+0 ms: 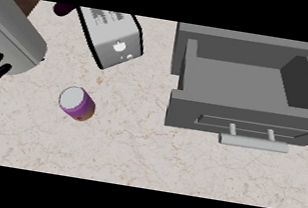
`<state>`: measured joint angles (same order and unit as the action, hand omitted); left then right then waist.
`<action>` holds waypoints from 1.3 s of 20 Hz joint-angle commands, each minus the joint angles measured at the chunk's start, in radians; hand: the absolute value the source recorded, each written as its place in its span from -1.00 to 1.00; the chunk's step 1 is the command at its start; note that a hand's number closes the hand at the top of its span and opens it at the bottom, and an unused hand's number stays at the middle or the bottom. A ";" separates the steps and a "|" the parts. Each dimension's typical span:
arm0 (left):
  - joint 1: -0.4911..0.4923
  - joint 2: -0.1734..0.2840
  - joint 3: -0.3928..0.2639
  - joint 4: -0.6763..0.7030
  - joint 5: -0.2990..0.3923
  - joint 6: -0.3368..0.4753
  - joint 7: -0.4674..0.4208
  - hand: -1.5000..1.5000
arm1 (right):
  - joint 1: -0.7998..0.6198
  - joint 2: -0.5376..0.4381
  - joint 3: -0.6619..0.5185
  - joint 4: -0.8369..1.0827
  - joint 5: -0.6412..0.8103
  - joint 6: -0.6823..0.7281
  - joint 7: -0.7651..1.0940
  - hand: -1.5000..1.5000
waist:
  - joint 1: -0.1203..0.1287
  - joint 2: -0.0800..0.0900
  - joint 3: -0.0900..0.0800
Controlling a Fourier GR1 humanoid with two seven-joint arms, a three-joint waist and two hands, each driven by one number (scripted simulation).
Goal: Pick up the can, place it into the drawer and close the drawer
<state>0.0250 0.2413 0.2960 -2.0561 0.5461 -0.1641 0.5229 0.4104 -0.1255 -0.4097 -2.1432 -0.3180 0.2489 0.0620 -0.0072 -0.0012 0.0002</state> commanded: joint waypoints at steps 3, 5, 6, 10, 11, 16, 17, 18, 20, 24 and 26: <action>-0.026 -0.050 -0.053 0.046 -0.044 0.024 -0.002 -1.00 | 0.050 0.007 -0.081 0.000 -0.071 0.099 -0.037 -1.00 | -0.001 0.000 0.000; -0.047 -0.048 -0.049 0.080 -0.045 0.034 0.011 -1.00 | -0.022 0.016 -0.051 -0.022 -0.034 0.042 0.038 -1.00 | 0.003 0.001 0.000; -0.102 -0.060 -0.070 0.176 -0.096 0.029 -0.052 -1.00 | -0.024 0.011 -0.061 0.011 -0.015 0.061 -0.001 -1.00 | 0.000 0.001 0.000; -0.125 -0.072 -0.077 0.303 -0.136 -0.005 -0.131 -1.00 | 0.063 0.081 -0.050 -0.061 -0.019 0.093 0.004 -1.00 | -0.004 0.001 -0.001; -0.107 -0.076 -0.083 0.238 -0.117 0.019 -0.082 -1.00 | 0.010 -0.020 -0.158 0.032 -0.104 0.143 0.000 -1.00 | 0.001 0.001 0.000; -0.115 -0.092 -0.092 0.418 -0.208 -0.030 -0.249 -1.00 | -0.008 0.020 -0.147 -0.035 -0.097 0.107 0.065 -1.00 | 0.000 0.002 -0.001; -0.127 -0.090 -0.099 0.423 -0.210 -0.027 -0.238 -1.00 | -0.072 -0.027 -0.166 0.059 -0.096 0.119 0.051 -1.00 | 0.003 0.002 0.000; -0.127 -0.129 -0.136 0.424 -0.249 0.013 -0.246 -1.00 | 0.002 0.017 -0.171 -0.023 -0.115 0.140 0.061 -1.00 | 0.000 0.001 0.000; -0.071 -0.130 -0.154 0.309 -0.255 0.032 -0.199 -1.00 | -0.044 0.006 -0.178 -0.044 -0.139 0.107 0.115 -1.00 | 0.005 0.000 0.000; -0.144 -0.101 -0.089 0.539 -0.248 -0.005 -0.305 -1.00 | 0.004 0.039 -0.199 -0.008 -0.096 0.181 0.053 -1.00 | 0.001 0.001 0.000; -0.126 -0.111 -0.101 0.587 -0.297 -0.009 -0.387 -1.00 | 0.002 0.016 -0.237 0.001 -0.138 0.202 0.065 -1.00 | 0.001 0.001 0.000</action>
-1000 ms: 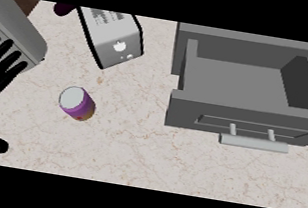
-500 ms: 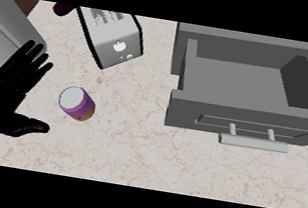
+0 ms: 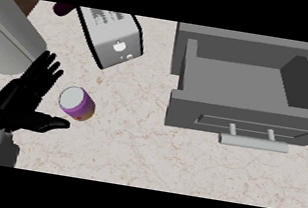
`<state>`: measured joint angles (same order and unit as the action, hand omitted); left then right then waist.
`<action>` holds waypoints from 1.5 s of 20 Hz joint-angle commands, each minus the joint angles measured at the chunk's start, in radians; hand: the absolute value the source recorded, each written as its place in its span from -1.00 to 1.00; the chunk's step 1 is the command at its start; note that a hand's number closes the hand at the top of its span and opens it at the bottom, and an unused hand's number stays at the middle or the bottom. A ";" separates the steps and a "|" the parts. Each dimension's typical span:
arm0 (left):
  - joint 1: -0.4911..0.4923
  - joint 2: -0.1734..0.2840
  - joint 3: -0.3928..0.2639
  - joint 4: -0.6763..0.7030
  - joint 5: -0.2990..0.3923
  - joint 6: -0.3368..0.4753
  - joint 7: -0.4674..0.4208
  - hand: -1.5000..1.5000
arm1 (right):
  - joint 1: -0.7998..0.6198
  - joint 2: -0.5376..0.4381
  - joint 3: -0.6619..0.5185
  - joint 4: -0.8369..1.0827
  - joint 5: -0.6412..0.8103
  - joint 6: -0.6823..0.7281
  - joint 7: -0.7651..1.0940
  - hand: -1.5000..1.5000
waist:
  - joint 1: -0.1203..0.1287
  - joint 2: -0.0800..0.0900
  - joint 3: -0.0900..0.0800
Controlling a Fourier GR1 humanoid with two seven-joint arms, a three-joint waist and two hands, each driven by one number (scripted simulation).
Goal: Pick up the can, place it into the drawer and close the drawer
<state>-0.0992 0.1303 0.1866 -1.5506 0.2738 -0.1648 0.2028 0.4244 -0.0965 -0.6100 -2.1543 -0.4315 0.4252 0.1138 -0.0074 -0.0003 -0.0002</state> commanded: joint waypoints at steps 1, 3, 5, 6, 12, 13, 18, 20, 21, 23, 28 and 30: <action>-0.034 0.000 0.005 0.138 -0.050 -0.006 -0.108 -1.00 | -0.042 0.034 0.033 -0.050 0.026 -0.040 0.067 -1.00 | 0.002 0.001 0.000; 0.009 -0.028 -0.003 0.131 -0.076 0.028 -0.144 -1.00 | 0.004 0.018 -0.028 -0.036 -0.031 0.027 0.045 -1.00 | 0.001 0.000 0.000; -0.013 0.011 0.027 0.217 -0.078 -0.007 -0.204 -1.00 | -0.031 -0.013 -0.047 0.004 -0.026 0.037 0.038 -1.00 | 0.002 0.001 0.000; 0.010 -0.001 0.037 0.258 -0.067 -0.024 -0.256 -1.00 | -0.029 0.029 -0.015 -0.001 0.013 0.035 0.023 -1.00 | 0.002 0.001 0.000; -0.031 0.009 0.058 0.492 -0.120 -0.028 -0.436 -1.00 | 0.002 0.052 -0.044 -0.015 0.000 0.083 0.012 -1.00 | -0.003 0.002 -0.001; -0.097 0.059 0.077 0.439 -0.078 -0.028 -0.308 -1.00 | -0.074 0.082 -0.008 0.028 0.091 0.039 -0.011 -1.00 | 0.003 0.001 0.000; -0.080 0.066 0.088 0.609 -0.086 -0.088 -0.453 -1.00 | 0.037 0.094 -0.076 -0.053 -0.018 0.109 0.002 -1.00 | -0.003 0.000 0.000; -0.100 0.089 0.087 0.663 -0.100 -0.099 -0.472 -1.00 | -0.015 0.071 -0.058 -0.093 -0.022 0.053 0.111 -1.00 | 0.000 0.001 0.000; -0.098 0.103 0.104 0.754 -0.113 -0.121 -0.555 -1.00 | -0.053 0.049 -0.082 -0.004 -0.009 0.079 0.031 -1.00 | -0.001 0.002 -0.001; -0.144 0.072 0.082 0.709 -0.105 -0.060 -0.472 -1.00 | -0.034 0.075 -0.091 -0.034 -0.021 0.085 0.064 -1.00 | 0.000 0.000 0.000; -0.217 0.069 0.088 0.909 -0.121 -0.098 -0.590 -1.00 | 0.004 0.047 -0.143 -0.080 -0.103 0.115 0.106 -1.00 | -0.005 0.001 -0.001; -0.247 0.064 0.098 0.988 -0.127 -0.090 -0.660 -1.00 | -0.010 0.031 -0.161 -0.036 -0.122 0.131 0.098 -1.00 | -0.005 0.001 -0.001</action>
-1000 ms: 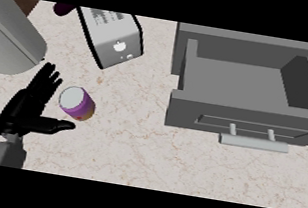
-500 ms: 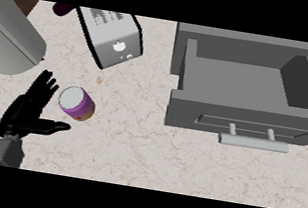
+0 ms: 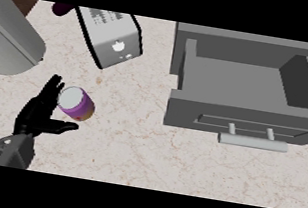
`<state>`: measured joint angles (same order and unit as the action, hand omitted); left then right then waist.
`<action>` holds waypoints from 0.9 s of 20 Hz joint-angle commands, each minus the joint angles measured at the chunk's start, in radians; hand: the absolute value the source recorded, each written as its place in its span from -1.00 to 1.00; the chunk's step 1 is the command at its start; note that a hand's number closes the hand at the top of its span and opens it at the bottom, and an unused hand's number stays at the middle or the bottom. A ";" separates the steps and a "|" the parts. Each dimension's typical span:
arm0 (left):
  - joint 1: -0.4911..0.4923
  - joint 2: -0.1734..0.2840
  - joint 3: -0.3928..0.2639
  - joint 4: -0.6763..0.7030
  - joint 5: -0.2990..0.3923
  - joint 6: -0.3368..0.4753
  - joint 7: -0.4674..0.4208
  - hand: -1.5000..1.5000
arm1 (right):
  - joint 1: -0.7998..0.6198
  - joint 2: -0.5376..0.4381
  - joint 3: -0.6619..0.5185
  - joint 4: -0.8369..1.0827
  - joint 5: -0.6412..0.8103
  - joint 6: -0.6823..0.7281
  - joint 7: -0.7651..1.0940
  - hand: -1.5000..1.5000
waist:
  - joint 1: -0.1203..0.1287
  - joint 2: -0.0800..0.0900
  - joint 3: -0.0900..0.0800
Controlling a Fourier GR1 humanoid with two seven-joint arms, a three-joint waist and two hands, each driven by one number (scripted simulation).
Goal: Pick up the can, place it into the drawer and close the drawer
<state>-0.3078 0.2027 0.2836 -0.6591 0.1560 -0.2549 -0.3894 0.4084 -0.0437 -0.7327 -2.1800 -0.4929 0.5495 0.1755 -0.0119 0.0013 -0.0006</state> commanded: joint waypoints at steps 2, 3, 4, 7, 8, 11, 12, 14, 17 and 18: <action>-0.054 0.022 0.017 0.177 -0.001 -0.058 -0.115 -1.00 | 0.014 0.041 0.012 -0.028 0.004 0.002 0.003 -1.00 | -0.002 0.001 0.000; -0.082 0.013 0.006 0.131 0.008 -0.043 -0.037 -1.00 | -0.019 -0.020 -0.018 -0.077 -0.071 -0.044 0.096 -1.00 | 0.001 0.000 0.000; -0.085 -0.004 0.012 0.236 -0.020 -0.023 -0.142 -1.00 | -0.037 -0.078 -0.050 -0.051 -0.119 -0.062 0.123 -1.00 | -0.005 0.002 -0.001; -0.147 0.003 0.027 0.303 -0.004 -0.038 -0.142 -1.00 | -0.007 0.005 -0.022 -0.063 -0.061 -0.026 0.094 -1.00 | -0.006 0.002 -0.001; -0.152 0.025 0.037 0.297 0.015 -0.066 -0.116 -1.00 | -0.083 -0.044 -0.017 -0.027 -0.031 -0.059 0.103 -1.00 | 0.000 0.002 -0.001; -0.182 -0.011 0.041 0.302 0.036 -0.066 -0.100 -1.00 | -0.030 -0.019 -0.048 -0.026 -0.066 -0.006 0.083 -1.00 | -0.002 0.001 0.000; -0.140 0.007 0.042 0.257 0.050 -0.084 -0.089 1.00 | 0.041 0.041 -0.055 -0.052 -0.065 0.055 0.024 -1.00 | 0.000 -0.002 0.000; -0.174 0.002 0.038 0.259 0.061 -0.115 -0.050 1.00 | 0.008 0.019 -0.043 -0.039 -0.065 0.035 0.065 -1.00 | 0.003 -0.002 0.000; -0.211 -0.021 0.028 0.335 0.046 -0.151 -0.071 1.00 | -0.002 0.005 -0.031 -0.098 -0.126 -0.036 0.144 -1.00 | -0.004 0.001 -0.001; -0.230 -0.003 0.024 0.328 0.045 -0.180 -0.070 1.00 | 0.025 0.042 -0.005 -0.064 -0.034 0.016 0.048 -1.00 | -0.005 0.001 0.000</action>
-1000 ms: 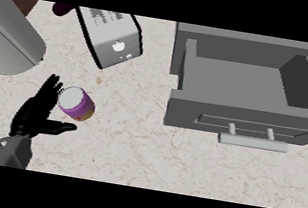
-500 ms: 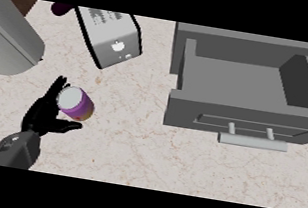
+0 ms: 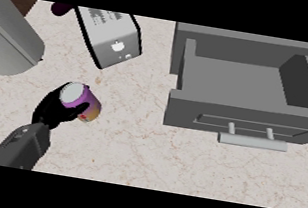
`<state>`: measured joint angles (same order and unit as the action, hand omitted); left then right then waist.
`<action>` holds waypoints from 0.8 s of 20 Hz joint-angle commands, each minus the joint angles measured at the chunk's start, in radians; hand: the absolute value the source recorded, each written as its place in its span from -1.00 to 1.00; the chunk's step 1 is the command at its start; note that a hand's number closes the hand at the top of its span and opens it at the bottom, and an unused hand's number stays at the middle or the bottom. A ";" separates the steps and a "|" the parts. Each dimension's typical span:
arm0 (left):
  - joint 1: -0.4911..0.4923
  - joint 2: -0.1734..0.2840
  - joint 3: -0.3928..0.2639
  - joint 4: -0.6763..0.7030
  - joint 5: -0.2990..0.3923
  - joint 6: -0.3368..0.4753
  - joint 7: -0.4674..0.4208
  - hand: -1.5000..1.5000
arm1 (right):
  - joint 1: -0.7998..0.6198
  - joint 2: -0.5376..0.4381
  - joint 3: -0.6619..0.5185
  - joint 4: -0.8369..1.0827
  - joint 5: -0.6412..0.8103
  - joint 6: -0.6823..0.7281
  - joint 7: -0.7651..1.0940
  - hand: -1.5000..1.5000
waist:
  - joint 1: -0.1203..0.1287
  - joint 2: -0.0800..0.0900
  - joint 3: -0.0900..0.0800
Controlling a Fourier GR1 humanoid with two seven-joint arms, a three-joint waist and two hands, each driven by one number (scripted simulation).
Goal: Pick up the can, place it into the drawer and close the drawer
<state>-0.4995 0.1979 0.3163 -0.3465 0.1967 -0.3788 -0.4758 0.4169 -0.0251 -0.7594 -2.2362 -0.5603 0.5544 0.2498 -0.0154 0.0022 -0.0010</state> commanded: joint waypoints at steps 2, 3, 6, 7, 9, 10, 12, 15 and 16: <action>0.020 -0.031 -0.030 -0.046 0.002 -0.056 -0.031 1.00 | -0.007 0.024 0.051 -0.026 0.048 -0.036 0.006 -1.00 | 0.008 -0.002 0.001; 0.024 -0.021 -0.032 -0.088 0.012 -0.072 -0.013 1.00 | 0.042 0.024 0.025 -0.041 0.005 -0.024 -0.002 -1.00 | 0.008 -0.004 0.001; -0.012 -0.021 -0.031 -0.100 0.028 -0.102 0.008 1.00 | 0.022 -0.015 -0.027 -0.039 -0.062 -0.013 0.048 -1.00 | 0.007 -0.004 0.001; -0.043 -0.058 -0.023 -0.104 0.040 -0.028 0.033 1.00 | 0.010 0.019 -0.009 -0.021 0.001 0.008 0.016 -1.00 | 0.007 -0.003 0.001; 0.059 -0.120 -0.039 -0.215 0.045 0.037 -0.007 1.00 | -0.006 0.025 0.020 -0.026 0.028 -0.027 0.010 -1.00 | 0.017 -0.006 0.002; 0.020 -0.121 -0.017 -0.228 0.063 0.103 0.028 1.00 | 0.031 0.015 -0.027 -0.021 -0.024 0.000 0.029 -1.00 | 0.014 -0.007 0.002; 0.088 -0.174 -0.017 -0.279 0.057 0.178 -0.038 1.00 | 0.101 0.025 0.074 -0.087 0.008 -0.074 -0.037 -1.00 | 0.015 -0.010 0.003; 0.099 -0.166 -0.036 -0.429 0.096 0.180 0.075 1.00 | 0.013 0.007 0.027 -0.048 -0.001 -0.049 0.017 -1.00 | 0.017 -0.006 0.001; 0.140 -0.195 -0.086 -0.546 0.104 0.226 0.131 1.00 | 0.024 0.008 0.010 0.003 0.023 -0.019 -0.025 -1.00 | 0.027 -0.011 0.003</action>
<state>-0.4175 0.0478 0.2771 -0.7021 0.2711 -0.2268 -0.4230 0.4478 -0.0090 -0.7292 -2.2602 -0.5403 0.5181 0.2346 0.0041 -0.0057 0.0010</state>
